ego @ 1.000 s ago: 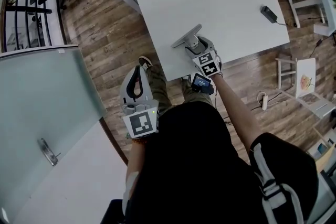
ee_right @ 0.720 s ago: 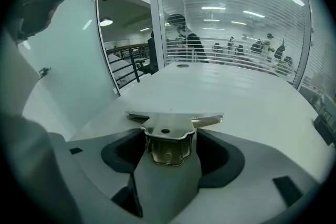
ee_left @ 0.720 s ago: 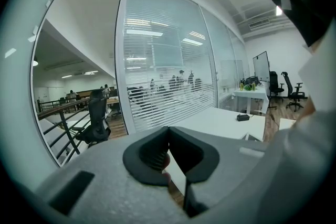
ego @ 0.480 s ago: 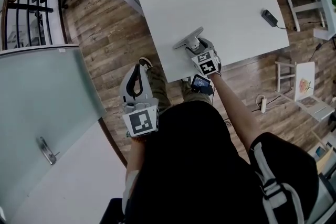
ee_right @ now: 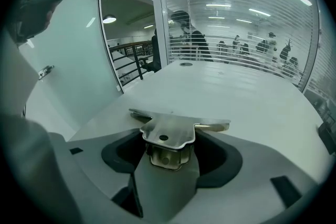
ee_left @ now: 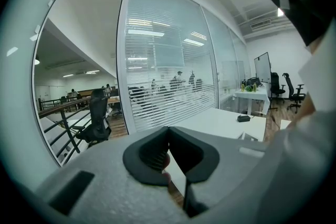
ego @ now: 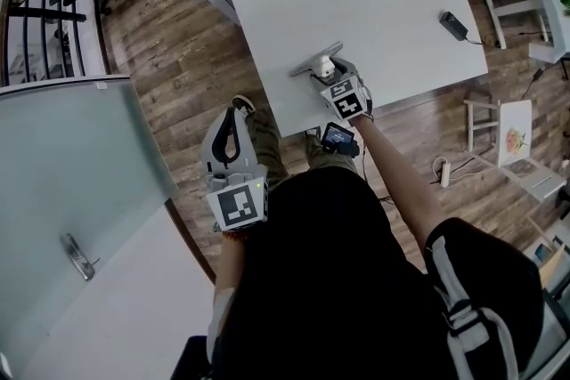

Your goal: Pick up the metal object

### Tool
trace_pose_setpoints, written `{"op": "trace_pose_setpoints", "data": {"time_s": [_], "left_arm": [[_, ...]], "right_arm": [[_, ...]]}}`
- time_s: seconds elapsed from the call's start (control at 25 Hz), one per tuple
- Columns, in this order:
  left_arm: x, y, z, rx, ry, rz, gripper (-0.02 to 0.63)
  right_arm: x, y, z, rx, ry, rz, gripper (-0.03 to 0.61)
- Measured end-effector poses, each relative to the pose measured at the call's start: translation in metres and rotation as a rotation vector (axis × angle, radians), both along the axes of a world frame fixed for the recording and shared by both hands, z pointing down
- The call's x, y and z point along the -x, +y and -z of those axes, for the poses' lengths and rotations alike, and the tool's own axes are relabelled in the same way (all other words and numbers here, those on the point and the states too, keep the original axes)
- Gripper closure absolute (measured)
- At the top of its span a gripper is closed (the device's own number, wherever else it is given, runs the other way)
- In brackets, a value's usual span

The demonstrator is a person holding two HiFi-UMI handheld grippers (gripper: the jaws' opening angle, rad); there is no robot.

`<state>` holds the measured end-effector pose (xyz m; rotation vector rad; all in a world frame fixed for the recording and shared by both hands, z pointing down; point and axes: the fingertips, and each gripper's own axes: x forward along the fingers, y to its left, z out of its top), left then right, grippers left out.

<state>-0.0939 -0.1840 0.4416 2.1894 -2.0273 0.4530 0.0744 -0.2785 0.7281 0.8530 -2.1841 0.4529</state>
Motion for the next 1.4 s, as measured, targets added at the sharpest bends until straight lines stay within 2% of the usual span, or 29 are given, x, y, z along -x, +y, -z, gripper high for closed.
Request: {"op": "trace_pose_setpoints", "data": {"time_s": [0.52, 1.04, 1.4], "left_arm": [[-0.007, 0.003, -0.001, -0.008, 0.005, -0.021, 0.598], [-0.005, 0.013, 0.001, -0.013, 0.013, -0.009, 0.598], [-0.004, 0.020, -0.003, -0.011, 0.021, -0.001, 0.598]], "right_arm": [[0.001, -0.004, -0.001, 0.030, 0.040, 0.036, 0.302], [0.007, 0.000, 0.006, 0.049, 0.021, 0.023, 0.302], [0.008, -0.004, 0.018, 0.021, 0.001, 0.022, 0.302]]}}
